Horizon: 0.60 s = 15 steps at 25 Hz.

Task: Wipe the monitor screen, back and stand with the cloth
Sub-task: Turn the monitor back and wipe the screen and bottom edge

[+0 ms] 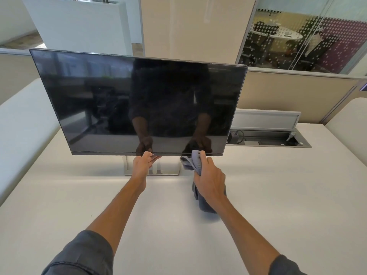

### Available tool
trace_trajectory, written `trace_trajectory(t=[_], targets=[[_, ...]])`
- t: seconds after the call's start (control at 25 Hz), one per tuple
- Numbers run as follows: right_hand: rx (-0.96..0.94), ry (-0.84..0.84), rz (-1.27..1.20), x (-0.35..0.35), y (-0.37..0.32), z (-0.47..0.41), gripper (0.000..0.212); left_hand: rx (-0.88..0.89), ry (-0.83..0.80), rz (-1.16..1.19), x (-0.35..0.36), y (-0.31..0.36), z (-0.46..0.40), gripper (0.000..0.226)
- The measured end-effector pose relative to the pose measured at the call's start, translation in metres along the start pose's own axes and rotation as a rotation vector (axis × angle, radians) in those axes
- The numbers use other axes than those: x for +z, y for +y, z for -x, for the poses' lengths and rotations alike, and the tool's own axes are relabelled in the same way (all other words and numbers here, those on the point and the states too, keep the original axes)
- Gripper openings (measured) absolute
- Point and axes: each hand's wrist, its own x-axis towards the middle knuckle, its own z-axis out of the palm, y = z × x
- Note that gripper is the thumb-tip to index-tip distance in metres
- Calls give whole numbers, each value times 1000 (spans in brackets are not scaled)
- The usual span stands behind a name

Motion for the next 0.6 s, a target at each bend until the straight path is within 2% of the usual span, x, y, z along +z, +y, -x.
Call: trace_trajectory(t=[0.12,0.28,0.4,0.52,0.6], targets=[[35,-81,101,5,-5,-4,55,-6,-3,-10,-2,1,-2,33],[-34,17,352,-19,31,-8,58,-1,-43,3,-3,3,3,33],[2,102,439,-26,65,-11,56,17,-48,4,-3,2,3,34],[39,80,515,-33,83,-17,56,23,-62,4,-4,1,2,34],[7,101,475,-36,88,-17,52,17,-57,-2,-4,0,1,34]])
